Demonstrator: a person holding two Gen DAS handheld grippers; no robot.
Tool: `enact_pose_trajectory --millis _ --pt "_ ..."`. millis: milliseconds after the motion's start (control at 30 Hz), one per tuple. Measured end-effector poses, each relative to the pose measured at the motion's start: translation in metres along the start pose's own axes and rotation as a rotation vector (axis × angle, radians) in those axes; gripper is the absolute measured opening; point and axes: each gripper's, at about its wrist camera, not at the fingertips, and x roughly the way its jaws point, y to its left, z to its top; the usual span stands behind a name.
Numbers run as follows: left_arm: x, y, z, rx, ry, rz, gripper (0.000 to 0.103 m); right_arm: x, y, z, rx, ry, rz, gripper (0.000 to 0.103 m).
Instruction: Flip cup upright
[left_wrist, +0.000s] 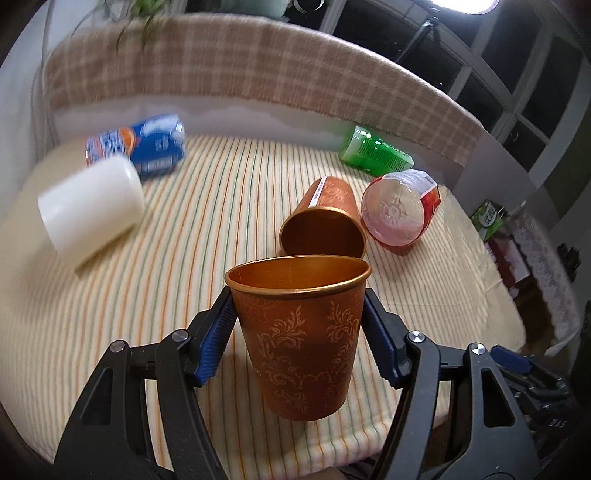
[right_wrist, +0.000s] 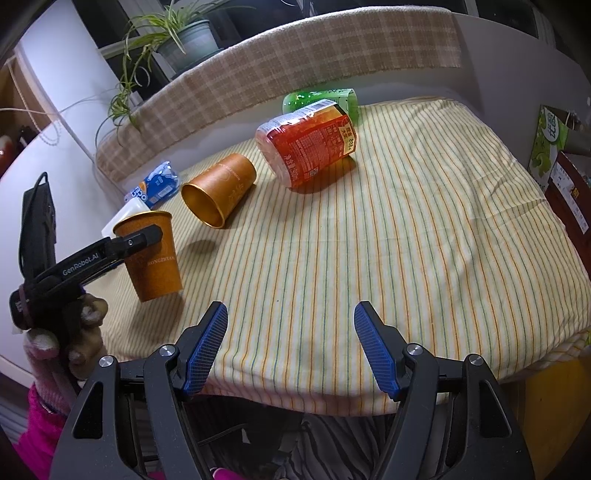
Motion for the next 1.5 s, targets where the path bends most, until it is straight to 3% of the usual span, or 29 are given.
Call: enact_pose_trajectory --millis 300,533,1500 --pt "0.012 -0.010 0.001 0.114 -0.085 0.073 0.068 -0.003 0.000 -0.001 -0.004 -0.008 -0.008 0.071" --pt "0.007 -0.016 -0.009 0.159 -0.098 0.065 0.068 -0.003 -0.002 -0.001 0.003 -0.008 -0.014 0.071" --pt "-0.016 -0.013 -0.033 0.173 -0.080 0.006 0.068 -0.006 0.030 0.002 -0.110 -0.067 -0.067 0.071"
